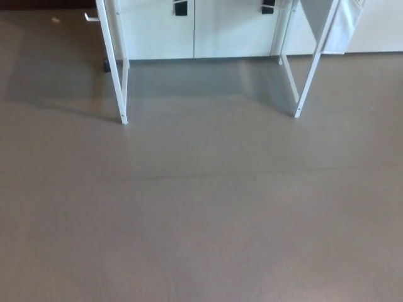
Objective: The robot walks towards a desk on which a shovel is kept on the left hand side and a container is kept on the right hand side. The robot picks up the shovel using its left hand and places it in the container.
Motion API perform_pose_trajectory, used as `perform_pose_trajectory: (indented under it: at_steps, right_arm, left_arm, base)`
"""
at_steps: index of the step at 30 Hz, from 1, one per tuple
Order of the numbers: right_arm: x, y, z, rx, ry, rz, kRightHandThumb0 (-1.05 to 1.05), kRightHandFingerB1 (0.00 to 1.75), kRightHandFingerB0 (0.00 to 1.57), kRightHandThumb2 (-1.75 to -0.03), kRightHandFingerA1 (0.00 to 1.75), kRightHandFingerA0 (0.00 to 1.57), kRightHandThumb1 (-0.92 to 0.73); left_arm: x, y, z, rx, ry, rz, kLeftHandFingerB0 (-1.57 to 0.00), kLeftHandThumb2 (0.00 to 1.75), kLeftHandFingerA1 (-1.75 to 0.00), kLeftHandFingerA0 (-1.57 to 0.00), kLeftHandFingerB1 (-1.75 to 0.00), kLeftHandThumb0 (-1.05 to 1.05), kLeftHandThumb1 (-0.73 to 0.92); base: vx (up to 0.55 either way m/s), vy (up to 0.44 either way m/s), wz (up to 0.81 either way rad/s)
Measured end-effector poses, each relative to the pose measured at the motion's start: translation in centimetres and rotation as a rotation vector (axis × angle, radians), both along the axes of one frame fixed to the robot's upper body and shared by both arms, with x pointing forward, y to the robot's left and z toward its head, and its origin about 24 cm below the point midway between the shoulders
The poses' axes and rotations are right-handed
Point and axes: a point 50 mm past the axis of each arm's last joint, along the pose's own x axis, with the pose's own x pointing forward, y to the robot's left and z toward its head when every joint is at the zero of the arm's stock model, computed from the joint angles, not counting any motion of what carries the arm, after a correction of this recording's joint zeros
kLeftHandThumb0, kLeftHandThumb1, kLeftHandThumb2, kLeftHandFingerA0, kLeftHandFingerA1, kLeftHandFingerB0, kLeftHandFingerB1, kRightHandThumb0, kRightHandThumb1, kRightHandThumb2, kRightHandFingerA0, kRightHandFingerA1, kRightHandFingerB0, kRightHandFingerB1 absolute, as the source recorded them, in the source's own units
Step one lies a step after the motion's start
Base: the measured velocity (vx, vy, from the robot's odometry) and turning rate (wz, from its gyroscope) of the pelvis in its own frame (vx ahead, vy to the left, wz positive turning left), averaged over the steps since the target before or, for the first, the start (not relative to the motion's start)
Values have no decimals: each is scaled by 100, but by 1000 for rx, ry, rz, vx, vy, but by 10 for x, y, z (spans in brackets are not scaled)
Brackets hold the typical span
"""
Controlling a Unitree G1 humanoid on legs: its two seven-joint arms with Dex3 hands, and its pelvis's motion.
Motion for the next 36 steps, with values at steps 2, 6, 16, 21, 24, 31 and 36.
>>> perform_pose_trajectory:
  at_steps: [2, 6, 16, 21, 24, 31, 36]
  right_arm:
    - [1, 1, 0, 0, 0, 6, -47, 46, 62, -52, 51, 91, -39]
    - [1, 3, 0, 0, 0, 15, -45, 58, 57, -75, 68, 89, -32]
    - [6, 0, 0, -15, -10, 19, -48, 58, 57, -75, 67, 91, -33]
    - [3, 1, -1, -17, -4, 21, -50, 57, 59, -75, 66, 91, -33]
    - [6, 4, 0, -14, -13, 31, -51, 57, 58, -74, 66, 92, -33]
    - [3, 4, -1, -16, -3, 35, -54, 57, 62, -73, 64, 93, -35]
    - [3, 5, 2, -21, -14, 40, -55, 58, 62, -73, 65, 93, -35]
  left_arm:
    - [-1, 0, 0, 2, 2, 3, -33, 58, -39, -42, -34, -24, 60]
    - [-2, 1, 0, 4, 6, 7, -33, 58, -40, -42, -35, -24, 60]
    - [-1, -2, -2, -4, 5, 6, -30, 59, -40, -39, -34, -23, 60]
    - [-3, -3, -3, -4, 14, 8, -32, 58, -40, -41, -35, -25, 59]
    - [0, 1, 0, 11, 1, 3, -33, 57, -40, -42, -35, -22, 58]
    - [-1, 1, 0, 14, 6, 2, -34, 56, -39, -44, -34, -24, 57]
    - [-5, 2, -1, 17, 16, 5, -33, 57, -39, -42, -34, -22, 58]
  base:
    - [111, -3, 8]
    - [248, -106, 15]
    - [238, -117, 2]
    - [297, 179, -11]
    - [404, 240, -34]
    - [235, 126, 7]
    - [249, -54, 10]
